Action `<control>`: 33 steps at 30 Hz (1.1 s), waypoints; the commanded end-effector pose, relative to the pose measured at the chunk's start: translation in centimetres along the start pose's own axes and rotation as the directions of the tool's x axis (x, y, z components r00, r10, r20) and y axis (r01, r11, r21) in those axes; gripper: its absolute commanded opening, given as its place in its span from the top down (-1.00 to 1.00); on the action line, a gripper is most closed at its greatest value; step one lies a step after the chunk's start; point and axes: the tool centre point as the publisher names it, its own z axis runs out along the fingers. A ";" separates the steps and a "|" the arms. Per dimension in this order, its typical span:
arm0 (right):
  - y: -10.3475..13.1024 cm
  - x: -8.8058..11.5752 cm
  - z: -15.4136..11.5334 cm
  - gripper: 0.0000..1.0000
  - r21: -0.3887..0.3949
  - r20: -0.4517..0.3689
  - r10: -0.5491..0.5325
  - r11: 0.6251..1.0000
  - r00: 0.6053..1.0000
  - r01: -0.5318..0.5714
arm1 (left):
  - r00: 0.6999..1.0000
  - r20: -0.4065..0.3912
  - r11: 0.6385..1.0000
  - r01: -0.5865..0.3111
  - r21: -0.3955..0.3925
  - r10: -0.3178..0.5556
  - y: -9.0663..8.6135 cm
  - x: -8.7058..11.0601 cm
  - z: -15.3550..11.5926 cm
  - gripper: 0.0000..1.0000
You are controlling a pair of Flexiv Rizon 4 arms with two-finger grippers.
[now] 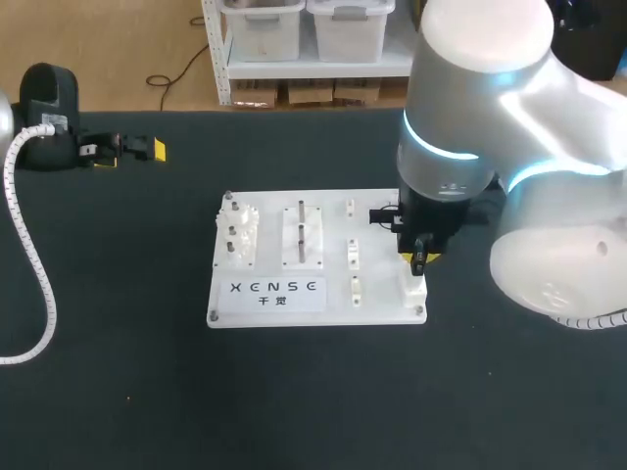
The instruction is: Insert the USB connector, Ethernet cable, and multi-pin plug into their matching sockets one by one.
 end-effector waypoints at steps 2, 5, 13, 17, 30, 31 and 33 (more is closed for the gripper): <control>0.2 -0.2 1.5 1.00 0.012 -0.027 0.018 1.000 0.999 -0.017 | 1.000 0.000 1.000 0.000 0.000 0.000 0.0 0.0 0.0 -1.00; 0.1 -0.3 2.0 1.00 0.015 -0.039 0.025 1.000 0.999 -0.024 | 1.000 0.000 1.000 0.000 0.000 0.000 0.0 0.0 0.0 -1.00; 0.3 -0.4 2.7 1.00 0.024 -0.063 0.030 0.999 0.998 -0.029 | 1.000 0.000 1.000 0.000 0.000 0.000 0.0 0.0 0.0 -1.00; 0.4 -0.5 2.5 1.00 0.023 -0.064 0.027 0.999 0.998 -0.025 | 1.000 0.000 1.000 0.000 0.000 0.000 0.0 0.0 0.0 -1.00; -0.3 -1.4 -0.4 -1.00 0.018 -0.012 0.045 0.999 0.999 -0.045 | 1.000 0.000 1.000 0.000 0.000 0.000 0.0 0.0 0.0 -1.00; -0.4 -1.5 -0.6 -1.00 0.017 -0.006 0.046 0.999 0.999 -0.046 | 1.000 0.000 1.000 0.000 0.000 0.000 0.0 0.0 0.0 -1.00; -0.5 -1.8 -1.2 -1.00 0.015 0.007 0.051 0.999 0.999 -0.051 | 1.000 0.000 1.000 0.000 0.000 0.000 0.0 0.0 0.0 -1.00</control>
